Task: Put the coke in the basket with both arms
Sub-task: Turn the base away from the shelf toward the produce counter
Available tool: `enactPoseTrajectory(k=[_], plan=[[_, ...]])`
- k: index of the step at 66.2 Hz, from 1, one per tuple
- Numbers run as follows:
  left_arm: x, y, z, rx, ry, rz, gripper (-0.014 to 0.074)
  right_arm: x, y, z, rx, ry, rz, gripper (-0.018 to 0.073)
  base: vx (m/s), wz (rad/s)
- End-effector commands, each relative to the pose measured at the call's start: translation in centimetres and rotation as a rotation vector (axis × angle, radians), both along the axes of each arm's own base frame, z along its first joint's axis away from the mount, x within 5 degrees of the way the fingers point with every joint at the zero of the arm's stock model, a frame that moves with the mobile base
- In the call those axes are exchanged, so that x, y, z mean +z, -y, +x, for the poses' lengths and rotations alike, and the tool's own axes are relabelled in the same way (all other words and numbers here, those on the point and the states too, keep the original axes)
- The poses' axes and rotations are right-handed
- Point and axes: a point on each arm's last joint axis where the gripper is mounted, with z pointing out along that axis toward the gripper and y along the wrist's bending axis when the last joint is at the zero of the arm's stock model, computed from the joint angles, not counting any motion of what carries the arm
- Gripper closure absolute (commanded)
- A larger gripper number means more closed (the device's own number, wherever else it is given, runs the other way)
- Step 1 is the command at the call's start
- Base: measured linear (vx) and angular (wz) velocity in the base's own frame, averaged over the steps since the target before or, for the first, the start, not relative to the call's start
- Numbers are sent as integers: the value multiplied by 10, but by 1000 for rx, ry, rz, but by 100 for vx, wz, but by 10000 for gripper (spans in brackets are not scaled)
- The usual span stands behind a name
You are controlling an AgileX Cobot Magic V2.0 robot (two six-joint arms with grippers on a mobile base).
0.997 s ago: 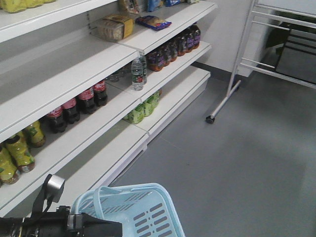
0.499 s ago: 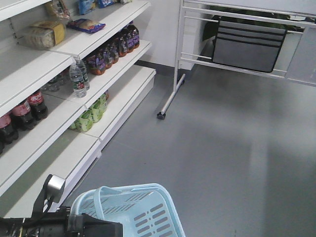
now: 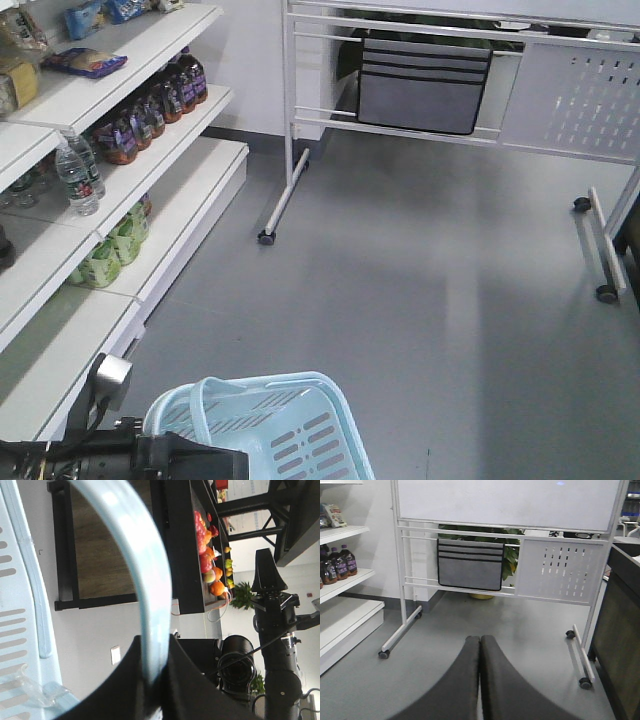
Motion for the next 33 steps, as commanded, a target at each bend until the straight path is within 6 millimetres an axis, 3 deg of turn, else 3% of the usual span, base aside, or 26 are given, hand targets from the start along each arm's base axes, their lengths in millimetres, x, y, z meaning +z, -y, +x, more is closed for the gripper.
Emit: enactPoseTrajectory(k=[1, 33], plan=[[29, 6, -4, -65, 73, -247, 603, 2, -1, 0, 7, 73, -18, 568, 1, -27], [29, 6, -4, -65, 73, -247, 603, 2, -1, 0, 7, 73, -18, 568, 0, -24]])
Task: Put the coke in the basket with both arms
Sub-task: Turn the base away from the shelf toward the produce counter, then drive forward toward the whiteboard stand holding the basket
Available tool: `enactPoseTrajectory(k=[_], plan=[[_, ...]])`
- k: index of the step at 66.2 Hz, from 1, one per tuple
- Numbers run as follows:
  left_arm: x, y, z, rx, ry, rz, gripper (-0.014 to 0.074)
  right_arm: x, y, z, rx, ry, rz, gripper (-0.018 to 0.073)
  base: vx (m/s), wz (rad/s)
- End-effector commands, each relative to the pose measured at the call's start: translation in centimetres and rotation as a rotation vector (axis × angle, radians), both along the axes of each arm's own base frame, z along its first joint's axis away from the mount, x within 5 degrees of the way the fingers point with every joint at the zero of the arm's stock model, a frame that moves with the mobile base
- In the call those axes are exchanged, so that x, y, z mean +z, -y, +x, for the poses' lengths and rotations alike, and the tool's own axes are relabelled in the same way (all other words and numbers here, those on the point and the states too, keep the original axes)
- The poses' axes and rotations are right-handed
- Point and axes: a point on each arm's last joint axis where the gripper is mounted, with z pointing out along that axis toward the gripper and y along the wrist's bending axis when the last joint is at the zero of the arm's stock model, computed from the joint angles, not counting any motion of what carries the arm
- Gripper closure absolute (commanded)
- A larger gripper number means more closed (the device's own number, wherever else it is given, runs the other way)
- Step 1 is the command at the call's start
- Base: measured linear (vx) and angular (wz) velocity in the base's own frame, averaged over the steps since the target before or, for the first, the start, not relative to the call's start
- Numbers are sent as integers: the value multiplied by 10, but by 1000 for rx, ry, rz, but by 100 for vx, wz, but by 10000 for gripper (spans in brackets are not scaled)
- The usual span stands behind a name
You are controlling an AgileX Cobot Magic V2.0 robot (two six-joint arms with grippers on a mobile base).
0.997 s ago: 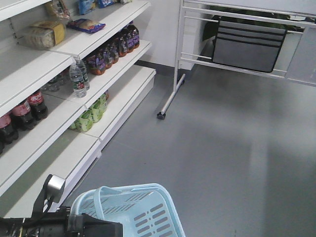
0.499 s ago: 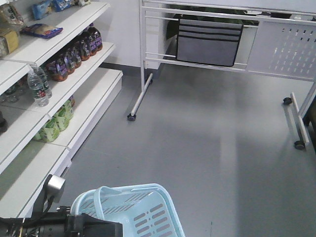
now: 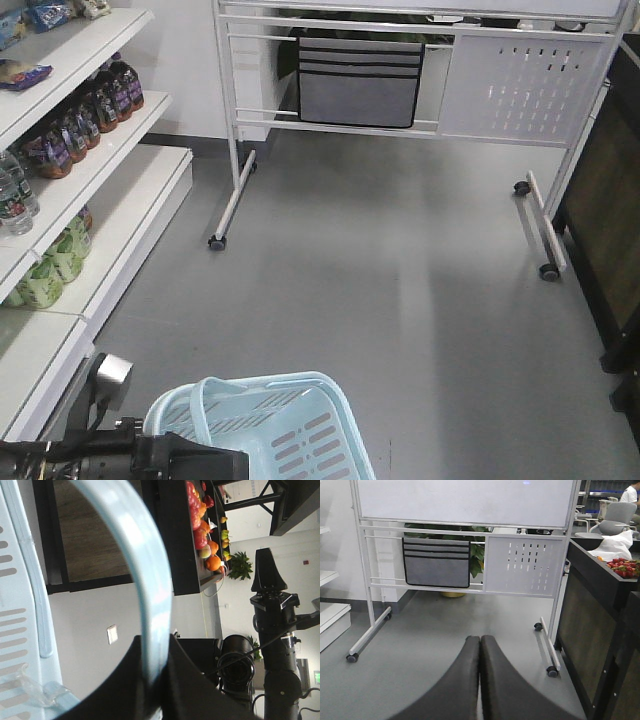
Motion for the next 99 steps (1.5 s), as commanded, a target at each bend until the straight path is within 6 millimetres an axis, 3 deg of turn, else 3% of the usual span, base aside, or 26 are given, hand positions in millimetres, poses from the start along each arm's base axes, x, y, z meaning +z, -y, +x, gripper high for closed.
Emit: enactPoseTrajectory(k=[1, 99], plan=[[29, 6, -4, -65, 73, -247, 603, 2, -1, 0, 7, 72, -18, 568, 0, -15], [29, 6, -4, -65, 73, -247, 603, 2, -1, 0, 7, 72, -18, 568, 3, -14]])
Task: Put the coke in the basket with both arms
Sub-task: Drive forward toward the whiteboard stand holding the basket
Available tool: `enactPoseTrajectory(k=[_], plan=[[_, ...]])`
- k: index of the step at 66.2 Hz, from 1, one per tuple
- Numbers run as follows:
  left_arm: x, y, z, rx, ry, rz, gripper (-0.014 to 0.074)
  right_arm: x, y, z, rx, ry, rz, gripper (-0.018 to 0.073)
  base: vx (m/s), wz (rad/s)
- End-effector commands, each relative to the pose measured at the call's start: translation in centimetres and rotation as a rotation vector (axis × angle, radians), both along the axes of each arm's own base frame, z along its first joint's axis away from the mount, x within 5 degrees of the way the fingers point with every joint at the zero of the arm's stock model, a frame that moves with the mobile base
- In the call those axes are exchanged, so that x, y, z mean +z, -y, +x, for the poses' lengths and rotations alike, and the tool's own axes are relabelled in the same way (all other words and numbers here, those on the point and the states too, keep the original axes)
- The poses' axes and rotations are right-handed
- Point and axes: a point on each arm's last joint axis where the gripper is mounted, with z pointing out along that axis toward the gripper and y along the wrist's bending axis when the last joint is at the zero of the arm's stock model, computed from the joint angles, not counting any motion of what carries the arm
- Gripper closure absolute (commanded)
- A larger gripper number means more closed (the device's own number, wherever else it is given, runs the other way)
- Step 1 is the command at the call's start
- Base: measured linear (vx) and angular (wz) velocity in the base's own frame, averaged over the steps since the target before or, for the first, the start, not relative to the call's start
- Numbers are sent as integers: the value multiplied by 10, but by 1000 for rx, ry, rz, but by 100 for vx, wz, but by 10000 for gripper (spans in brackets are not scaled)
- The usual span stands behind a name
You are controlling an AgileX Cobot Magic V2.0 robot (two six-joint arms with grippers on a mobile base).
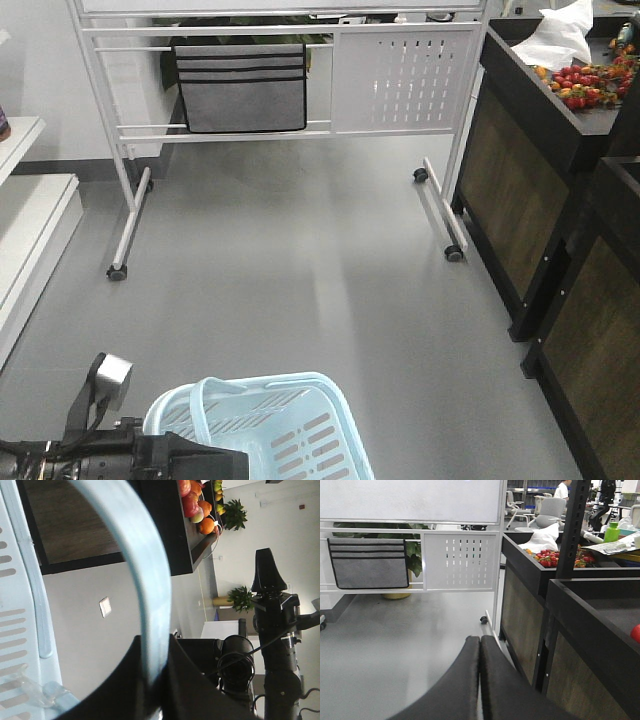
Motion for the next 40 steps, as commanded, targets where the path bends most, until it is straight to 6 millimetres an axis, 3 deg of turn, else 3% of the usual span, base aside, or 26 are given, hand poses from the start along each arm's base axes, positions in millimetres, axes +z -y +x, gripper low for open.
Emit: enactPoseTrajectory(k=[1, 40], plan=[[29, 6, -4, -65, 73, -247, 603, 2, -1, 0, 7, 73, -18, 568, 10, -9], [29, 6, -4, -65, 73, -247, 603, 2, -1, 0, 7, 73, -18, 568, 12, -2]])
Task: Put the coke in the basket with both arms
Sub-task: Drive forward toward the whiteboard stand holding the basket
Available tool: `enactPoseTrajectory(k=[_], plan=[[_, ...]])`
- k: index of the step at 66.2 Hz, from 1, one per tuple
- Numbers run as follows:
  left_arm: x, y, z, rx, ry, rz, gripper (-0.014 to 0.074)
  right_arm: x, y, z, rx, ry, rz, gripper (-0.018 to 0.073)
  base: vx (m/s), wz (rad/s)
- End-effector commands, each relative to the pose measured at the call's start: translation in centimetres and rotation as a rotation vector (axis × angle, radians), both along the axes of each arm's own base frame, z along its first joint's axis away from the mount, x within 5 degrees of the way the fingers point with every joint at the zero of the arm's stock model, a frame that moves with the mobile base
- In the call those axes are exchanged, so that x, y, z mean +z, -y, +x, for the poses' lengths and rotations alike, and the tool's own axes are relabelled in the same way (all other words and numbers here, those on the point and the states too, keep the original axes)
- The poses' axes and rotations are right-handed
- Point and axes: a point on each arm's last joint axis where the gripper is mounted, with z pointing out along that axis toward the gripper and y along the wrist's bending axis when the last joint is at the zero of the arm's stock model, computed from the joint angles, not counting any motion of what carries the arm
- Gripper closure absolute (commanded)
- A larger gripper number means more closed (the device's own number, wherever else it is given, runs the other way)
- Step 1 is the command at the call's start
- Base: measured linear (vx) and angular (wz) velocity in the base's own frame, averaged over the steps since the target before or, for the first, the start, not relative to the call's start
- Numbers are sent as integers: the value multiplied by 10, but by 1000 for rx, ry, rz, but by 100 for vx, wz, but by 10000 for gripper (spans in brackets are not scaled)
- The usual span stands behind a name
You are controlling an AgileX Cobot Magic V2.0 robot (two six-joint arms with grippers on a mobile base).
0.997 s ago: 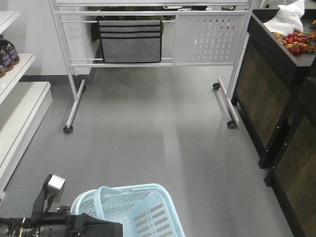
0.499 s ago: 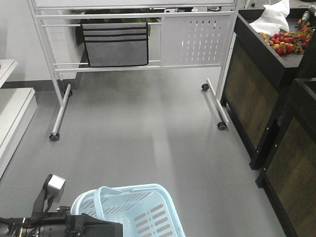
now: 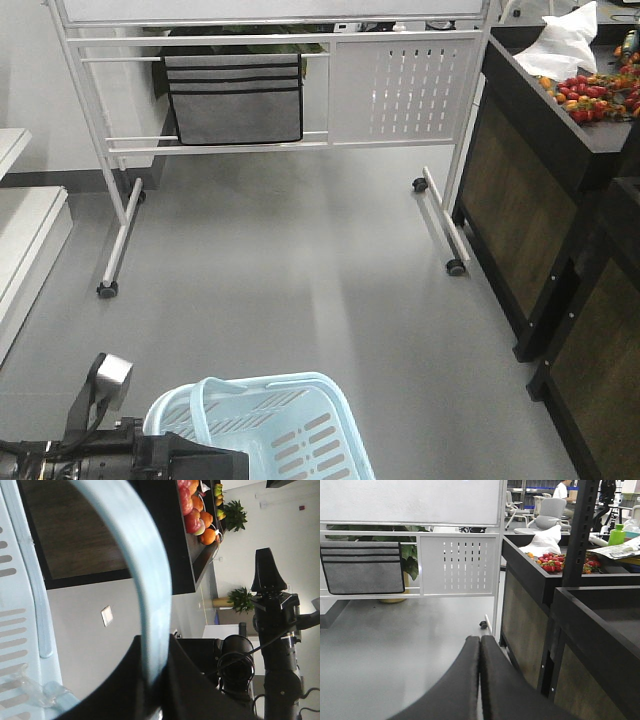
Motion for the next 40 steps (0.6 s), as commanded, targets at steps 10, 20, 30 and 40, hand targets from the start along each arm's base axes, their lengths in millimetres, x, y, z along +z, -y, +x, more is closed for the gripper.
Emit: enactPoseTrajectory(k=[10, 20, 30, 40], plan=[[29, 6, -4, -65, 73, -247, 603, 2, -1, 0, 7, 72, -18, 568, 14, 4], [29, 6, -4, -65, 73, -247, 603, 2, -1, 0, 7, 72, -18, 568, 15, 3], [29, 6, -4, -65, 73, -247, 603, 2, -1, 0, 7, 72, -18, 568, 14, 3], [29, 6, -4, -65, 73, -247, 603, 2, -1, 0, 7, 72, -18, 568, 13, 3]])
